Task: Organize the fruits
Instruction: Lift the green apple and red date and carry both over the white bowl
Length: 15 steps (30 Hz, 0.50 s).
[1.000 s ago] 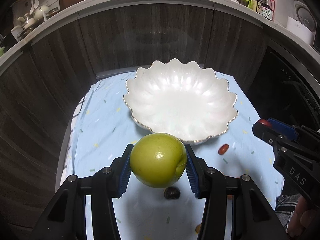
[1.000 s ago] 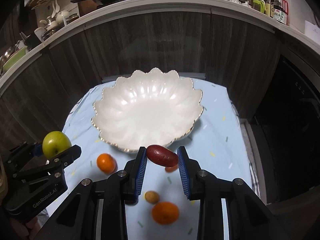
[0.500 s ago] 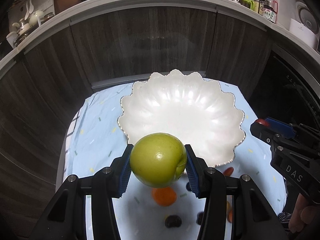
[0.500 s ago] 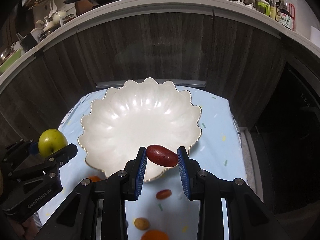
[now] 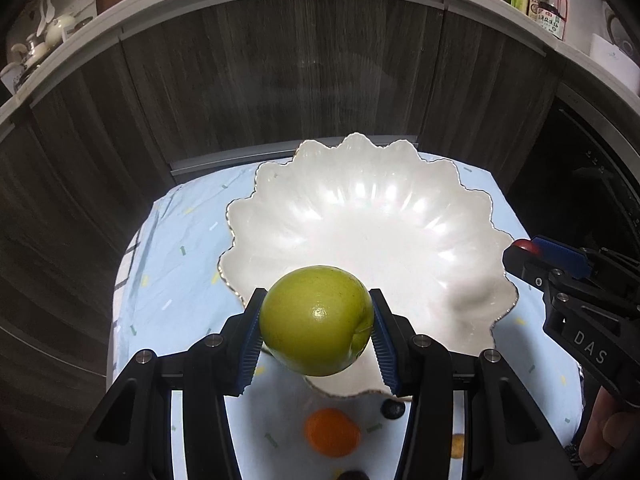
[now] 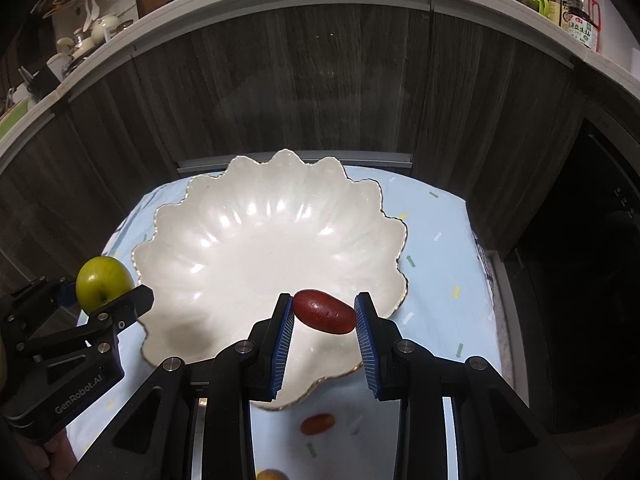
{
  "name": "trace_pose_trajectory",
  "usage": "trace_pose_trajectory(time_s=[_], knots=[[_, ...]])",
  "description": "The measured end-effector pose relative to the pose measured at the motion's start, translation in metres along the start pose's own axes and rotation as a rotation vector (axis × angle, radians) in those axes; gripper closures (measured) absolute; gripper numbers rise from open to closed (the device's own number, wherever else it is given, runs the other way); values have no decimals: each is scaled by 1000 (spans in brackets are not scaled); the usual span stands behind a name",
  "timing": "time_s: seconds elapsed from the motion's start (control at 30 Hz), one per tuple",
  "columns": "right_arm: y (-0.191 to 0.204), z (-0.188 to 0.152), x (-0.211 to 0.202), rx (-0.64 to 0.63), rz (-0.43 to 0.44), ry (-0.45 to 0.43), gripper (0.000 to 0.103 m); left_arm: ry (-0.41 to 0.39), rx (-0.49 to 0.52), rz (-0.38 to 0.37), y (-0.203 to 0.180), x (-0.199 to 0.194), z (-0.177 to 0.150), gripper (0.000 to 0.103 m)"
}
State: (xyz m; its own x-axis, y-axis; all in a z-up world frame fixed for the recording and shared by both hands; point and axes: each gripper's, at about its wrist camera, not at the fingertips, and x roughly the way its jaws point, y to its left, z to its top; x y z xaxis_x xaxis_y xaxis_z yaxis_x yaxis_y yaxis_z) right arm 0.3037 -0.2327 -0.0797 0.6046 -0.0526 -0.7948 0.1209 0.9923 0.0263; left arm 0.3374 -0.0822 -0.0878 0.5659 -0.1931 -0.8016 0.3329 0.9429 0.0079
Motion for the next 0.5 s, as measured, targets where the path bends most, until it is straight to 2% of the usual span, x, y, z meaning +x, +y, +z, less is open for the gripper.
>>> trace_pose_trajectory(time_s=[0.17, 0.5], knots=[[-5, 5, 17, 10, 10, 38, 71, 1, 1, -5, 1, 12, 7, 55], [-8, 12, 42, 13, 3, 80, 71, 50, -1, -13, 5, 40, 15, 55]])
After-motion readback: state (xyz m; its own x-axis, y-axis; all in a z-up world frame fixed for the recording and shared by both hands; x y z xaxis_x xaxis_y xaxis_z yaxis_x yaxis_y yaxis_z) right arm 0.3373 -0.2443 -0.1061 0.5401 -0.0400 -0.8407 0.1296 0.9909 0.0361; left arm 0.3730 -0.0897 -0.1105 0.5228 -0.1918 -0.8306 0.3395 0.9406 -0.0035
